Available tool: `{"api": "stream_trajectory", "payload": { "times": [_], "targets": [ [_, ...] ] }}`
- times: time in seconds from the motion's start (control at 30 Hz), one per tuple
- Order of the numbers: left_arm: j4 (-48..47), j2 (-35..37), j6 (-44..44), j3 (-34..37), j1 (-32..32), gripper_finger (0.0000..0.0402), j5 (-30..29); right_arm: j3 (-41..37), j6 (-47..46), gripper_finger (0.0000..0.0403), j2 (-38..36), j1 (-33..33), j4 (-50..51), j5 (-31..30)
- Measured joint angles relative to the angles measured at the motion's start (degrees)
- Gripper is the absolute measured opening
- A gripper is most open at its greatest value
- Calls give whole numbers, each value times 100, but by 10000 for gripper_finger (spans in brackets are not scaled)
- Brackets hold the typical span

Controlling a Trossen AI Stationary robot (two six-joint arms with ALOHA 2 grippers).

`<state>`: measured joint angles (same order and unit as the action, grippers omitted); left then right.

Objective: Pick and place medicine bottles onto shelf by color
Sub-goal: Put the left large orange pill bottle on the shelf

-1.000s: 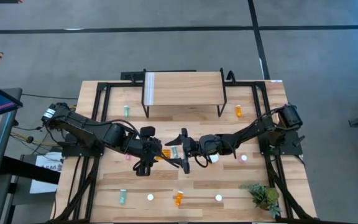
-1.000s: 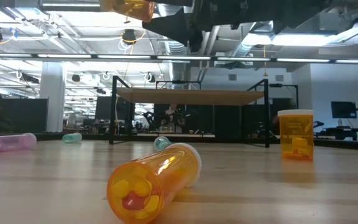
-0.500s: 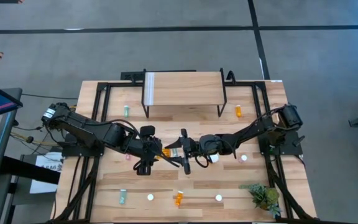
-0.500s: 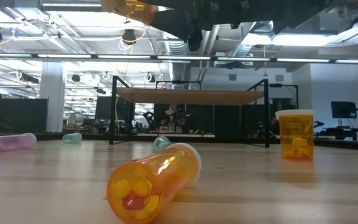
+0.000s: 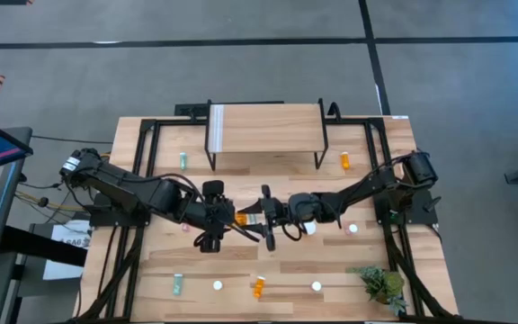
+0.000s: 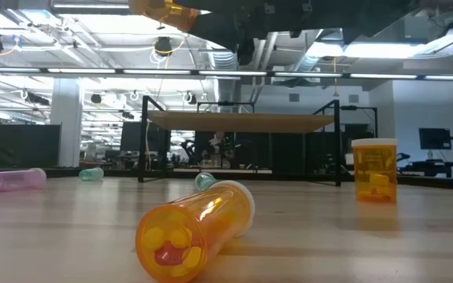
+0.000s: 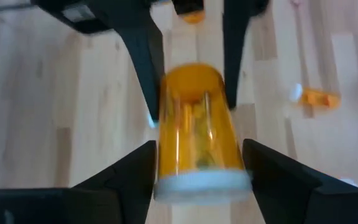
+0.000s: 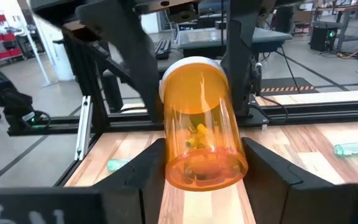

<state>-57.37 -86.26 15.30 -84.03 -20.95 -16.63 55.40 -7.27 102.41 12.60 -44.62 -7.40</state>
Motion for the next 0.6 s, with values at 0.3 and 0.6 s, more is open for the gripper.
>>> {"api": "stream_trajectory", "payload": {
  "times": [0.3, 0.6],
  "targets": [
    [-161, 151, -16, 0, -78, 295, -481, 0, -44, 187, 0, -7, -166, -17],
    [100, 1159, 82, 5, -871, 304, -1635, 2, -173, 193, 7, -118, -238, -9]
  ]
}}
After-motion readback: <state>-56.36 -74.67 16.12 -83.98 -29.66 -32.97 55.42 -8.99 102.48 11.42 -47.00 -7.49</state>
